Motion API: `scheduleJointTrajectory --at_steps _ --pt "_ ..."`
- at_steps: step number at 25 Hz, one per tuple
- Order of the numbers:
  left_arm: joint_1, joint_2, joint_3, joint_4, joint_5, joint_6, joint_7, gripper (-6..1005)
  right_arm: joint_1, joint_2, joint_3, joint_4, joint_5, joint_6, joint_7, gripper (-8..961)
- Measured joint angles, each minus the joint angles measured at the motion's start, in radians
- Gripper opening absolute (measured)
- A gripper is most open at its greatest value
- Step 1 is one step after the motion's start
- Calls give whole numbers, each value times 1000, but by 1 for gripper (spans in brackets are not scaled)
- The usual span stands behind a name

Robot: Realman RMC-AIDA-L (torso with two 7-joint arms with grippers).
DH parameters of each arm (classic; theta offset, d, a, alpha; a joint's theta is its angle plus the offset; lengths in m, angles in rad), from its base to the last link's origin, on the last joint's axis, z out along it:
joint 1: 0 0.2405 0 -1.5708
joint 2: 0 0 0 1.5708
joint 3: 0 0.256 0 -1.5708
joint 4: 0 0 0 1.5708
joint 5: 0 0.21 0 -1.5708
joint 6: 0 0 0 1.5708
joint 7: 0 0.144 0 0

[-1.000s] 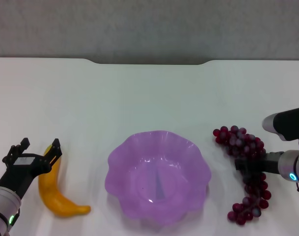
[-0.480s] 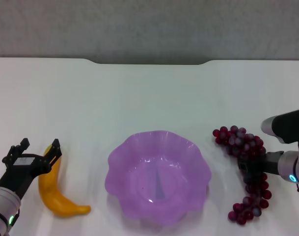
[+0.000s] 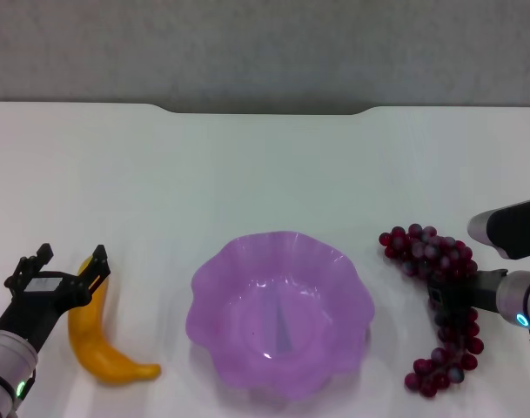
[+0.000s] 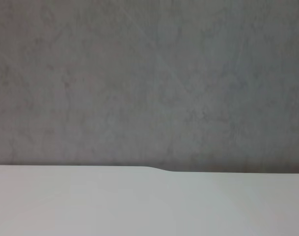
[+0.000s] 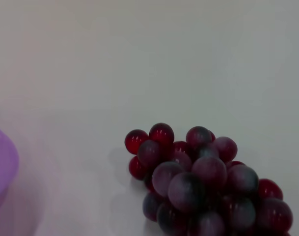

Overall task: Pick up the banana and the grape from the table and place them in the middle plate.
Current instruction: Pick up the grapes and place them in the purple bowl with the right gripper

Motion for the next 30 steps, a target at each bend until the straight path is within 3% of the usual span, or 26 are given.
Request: scheduleJointTrajectory --at_steps 16,30 --pt "3 1 0 0 -11 5 0 864 -5 1 -2 4 0 -16 1 438" --pt "3 1 0 6 -12 5 0 864 -111 0 -108 73 1 -240 3 423"
